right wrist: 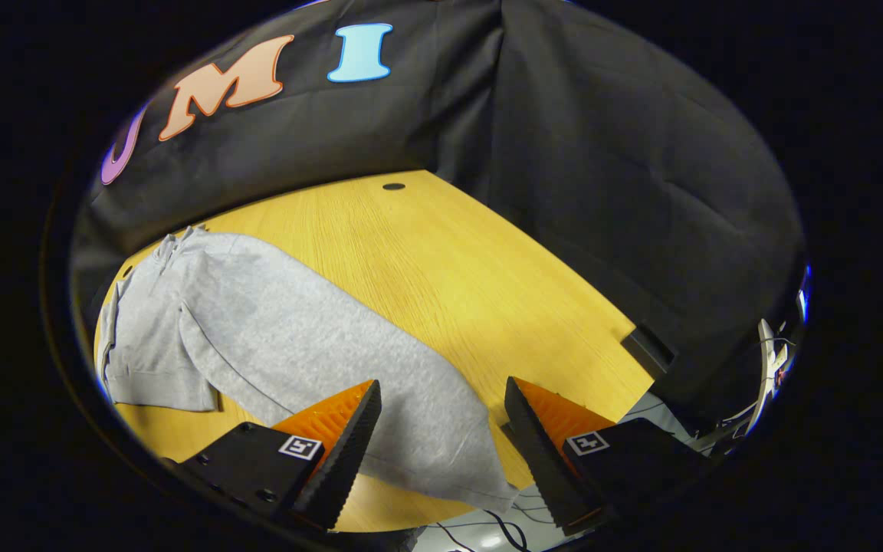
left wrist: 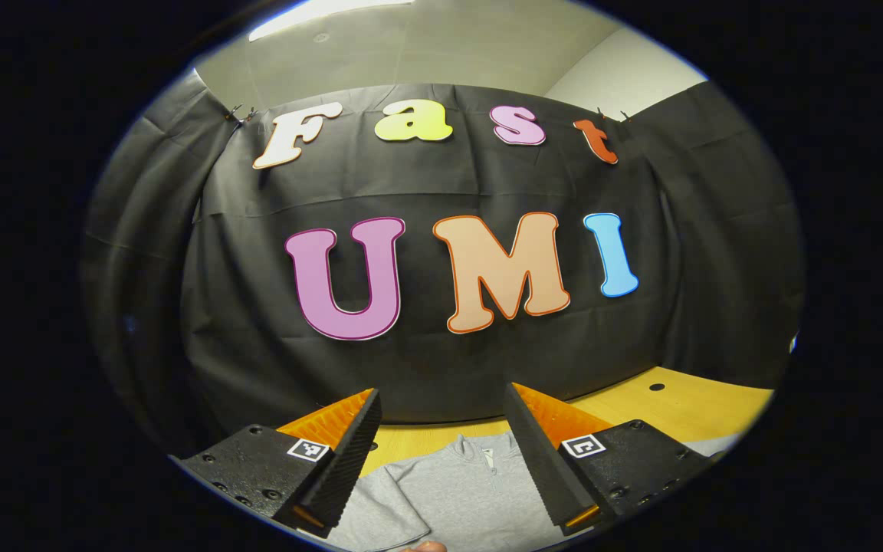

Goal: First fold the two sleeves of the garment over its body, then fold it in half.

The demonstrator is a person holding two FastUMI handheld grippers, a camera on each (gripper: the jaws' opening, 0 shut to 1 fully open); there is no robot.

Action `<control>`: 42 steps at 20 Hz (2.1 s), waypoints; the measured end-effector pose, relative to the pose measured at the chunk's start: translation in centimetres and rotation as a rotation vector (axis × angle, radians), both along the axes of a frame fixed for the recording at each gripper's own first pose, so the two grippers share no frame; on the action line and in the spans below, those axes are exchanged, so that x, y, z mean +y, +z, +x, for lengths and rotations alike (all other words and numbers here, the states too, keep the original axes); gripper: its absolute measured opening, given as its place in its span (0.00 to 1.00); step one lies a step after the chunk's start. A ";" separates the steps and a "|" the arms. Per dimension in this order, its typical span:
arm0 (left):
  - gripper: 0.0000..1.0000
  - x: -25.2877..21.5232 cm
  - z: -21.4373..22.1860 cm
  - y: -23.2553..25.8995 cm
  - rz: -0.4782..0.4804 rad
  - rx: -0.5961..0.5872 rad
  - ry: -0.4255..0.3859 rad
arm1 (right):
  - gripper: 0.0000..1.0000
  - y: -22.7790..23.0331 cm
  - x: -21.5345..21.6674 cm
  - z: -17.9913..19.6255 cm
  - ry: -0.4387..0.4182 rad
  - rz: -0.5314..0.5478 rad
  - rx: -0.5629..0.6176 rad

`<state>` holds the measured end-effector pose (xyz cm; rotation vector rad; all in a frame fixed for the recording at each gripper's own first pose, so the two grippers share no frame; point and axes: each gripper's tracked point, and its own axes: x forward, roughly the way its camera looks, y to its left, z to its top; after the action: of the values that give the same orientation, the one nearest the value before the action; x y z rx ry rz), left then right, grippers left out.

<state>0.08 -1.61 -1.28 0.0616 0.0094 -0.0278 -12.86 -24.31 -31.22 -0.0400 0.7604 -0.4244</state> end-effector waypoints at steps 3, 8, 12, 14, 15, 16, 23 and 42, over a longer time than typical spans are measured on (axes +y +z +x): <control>0.94 -0.1 0.1 -0.2 0.001 0.005 -0.001 | 0.99 -1.2 0.3 -0.7 -0.002 0.021 0.033; 0.94 0.0 0.0 0.0 0.007 0.003 0.002 | 1.00 -2.7 1.1 -0.9 0.049 -0.004 0.103; 0.94 0.3 0.0 -0.3 0.003 0.011 0.010 | 0.99 -3.1 1.5 -0.8 0.006 0.085 0.112; 0.97 0.4 -0.2 -0.5 -0.006 0.016 0.013 | 0.89 -3.4 1.7 -0.7 0.017 0.098 0.125; 0.97 0.4 -0.1 -0.6 -0.009 0.019 0.014 | 0.84 -3.3 2.1 -0.6 0.036 0.094 0.132; 0.94 0.3 0.0 -0.6 -0.011 0.020 0.013 | 0.66 -3.4 2.7 -0.4 0.058 0.097 0.137; 0.94 0.4 -0.1 -0.7 0.003 0.019 0.011 | 0.13 -3.2 5.5 1.0 0.061 0.151 0.154; 0.94 10.2 -3.2 -0.7 0.035 0.029 0.250 | 0.13 10.0 19.6 17.5 0.330 0.301 -0.115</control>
<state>-3.13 8.61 -1.99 0.0948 0.0463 0.2219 4.66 -4.68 -21.26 0.1384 0.6825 0.0040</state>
